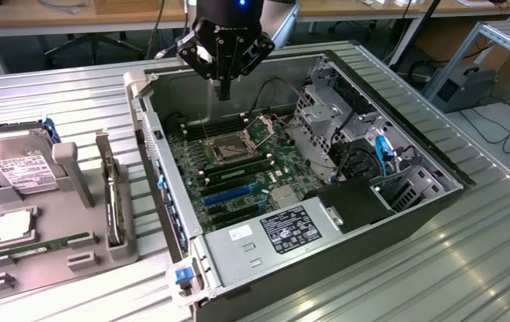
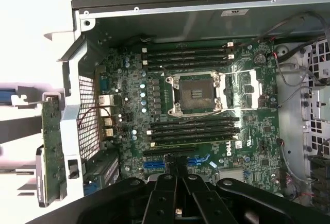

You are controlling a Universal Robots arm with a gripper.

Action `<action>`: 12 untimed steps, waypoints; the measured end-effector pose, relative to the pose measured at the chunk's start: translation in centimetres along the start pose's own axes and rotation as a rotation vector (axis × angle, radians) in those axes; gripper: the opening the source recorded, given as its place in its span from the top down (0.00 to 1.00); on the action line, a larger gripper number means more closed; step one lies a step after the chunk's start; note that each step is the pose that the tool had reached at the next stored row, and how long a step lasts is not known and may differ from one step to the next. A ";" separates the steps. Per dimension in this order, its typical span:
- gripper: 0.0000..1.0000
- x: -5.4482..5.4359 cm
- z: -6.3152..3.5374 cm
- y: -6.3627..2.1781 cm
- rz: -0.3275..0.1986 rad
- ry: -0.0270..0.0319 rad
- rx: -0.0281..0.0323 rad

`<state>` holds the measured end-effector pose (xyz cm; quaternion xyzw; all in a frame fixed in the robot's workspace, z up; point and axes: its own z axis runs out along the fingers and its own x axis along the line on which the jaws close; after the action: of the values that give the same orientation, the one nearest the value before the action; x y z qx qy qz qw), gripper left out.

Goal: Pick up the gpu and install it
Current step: 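Reach for the gpu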

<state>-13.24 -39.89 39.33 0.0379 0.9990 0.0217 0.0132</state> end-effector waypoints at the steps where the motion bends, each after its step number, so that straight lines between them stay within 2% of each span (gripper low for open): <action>1: 0.89 0.0 -0.01 0.00 0.000 0.0000 0.0001; 12: 0.89 0.3 -0.01 -0.02 0.000 0.0000 0.0001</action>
<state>-13.52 -39.89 39.33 0.0380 0.9990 0.0217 0.0132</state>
